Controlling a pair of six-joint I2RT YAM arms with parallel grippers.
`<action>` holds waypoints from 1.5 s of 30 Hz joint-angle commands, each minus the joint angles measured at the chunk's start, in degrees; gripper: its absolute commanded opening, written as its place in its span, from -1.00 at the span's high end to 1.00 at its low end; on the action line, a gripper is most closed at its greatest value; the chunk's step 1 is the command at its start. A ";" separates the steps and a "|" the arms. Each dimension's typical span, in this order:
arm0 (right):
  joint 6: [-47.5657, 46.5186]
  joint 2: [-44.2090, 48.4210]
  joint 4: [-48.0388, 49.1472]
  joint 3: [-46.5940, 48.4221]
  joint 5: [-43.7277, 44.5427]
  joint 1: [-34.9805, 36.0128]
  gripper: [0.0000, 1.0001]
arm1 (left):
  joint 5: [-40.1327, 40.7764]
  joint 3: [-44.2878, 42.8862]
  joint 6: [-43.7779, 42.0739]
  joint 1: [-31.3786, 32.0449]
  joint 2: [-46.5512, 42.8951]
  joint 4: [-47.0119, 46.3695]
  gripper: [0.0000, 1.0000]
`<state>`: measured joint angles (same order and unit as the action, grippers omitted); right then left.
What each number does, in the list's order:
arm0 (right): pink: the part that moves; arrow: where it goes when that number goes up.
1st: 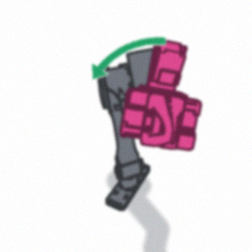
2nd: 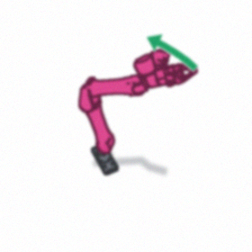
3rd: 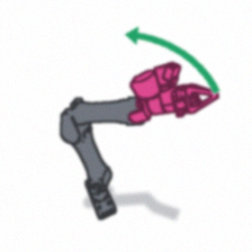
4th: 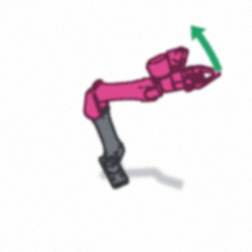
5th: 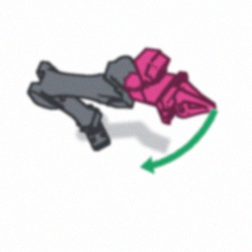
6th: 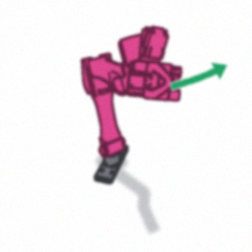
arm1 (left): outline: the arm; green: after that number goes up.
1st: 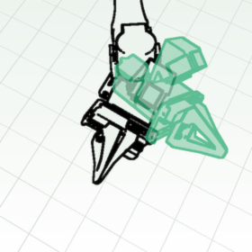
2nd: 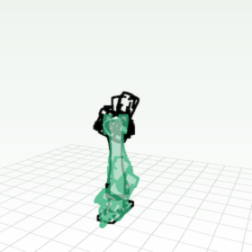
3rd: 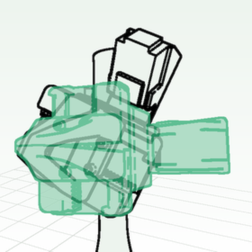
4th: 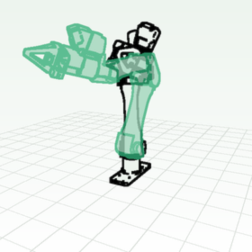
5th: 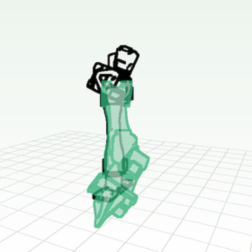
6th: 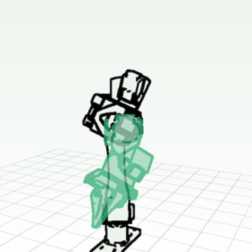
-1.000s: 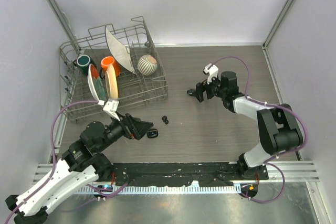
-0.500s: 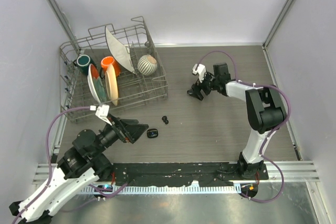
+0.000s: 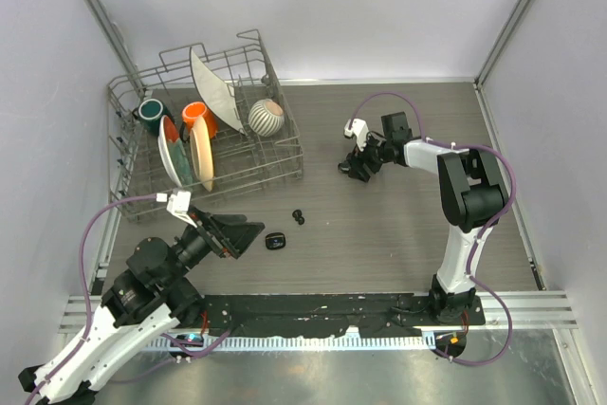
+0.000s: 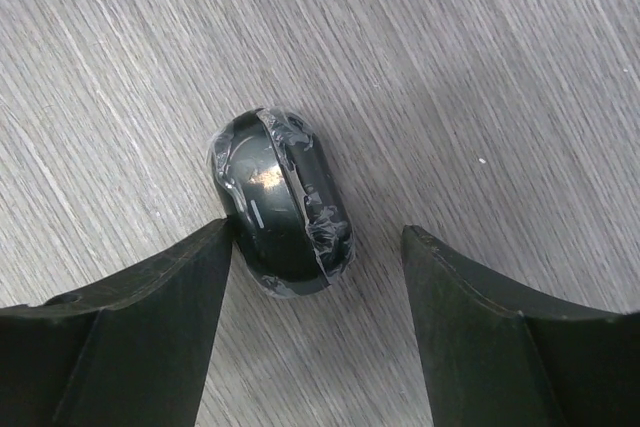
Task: Insert the wireless bluetooth earbuds into the charging case
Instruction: Pick up the charging case at the center of the board.
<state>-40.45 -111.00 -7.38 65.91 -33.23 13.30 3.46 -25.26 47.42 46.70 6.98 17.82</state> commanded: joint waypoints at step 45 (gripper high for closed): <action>13.73 45.31 5.28 -14.58 16.61 17.54 0.98 | 5.24 -3.48 1.62 -0.12 11.29 -2.44 -0.99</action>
<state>-29.43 -74.32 -5.74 52.71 -19.57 26.96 7.94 -25.23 48.75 46.70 16.23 17.47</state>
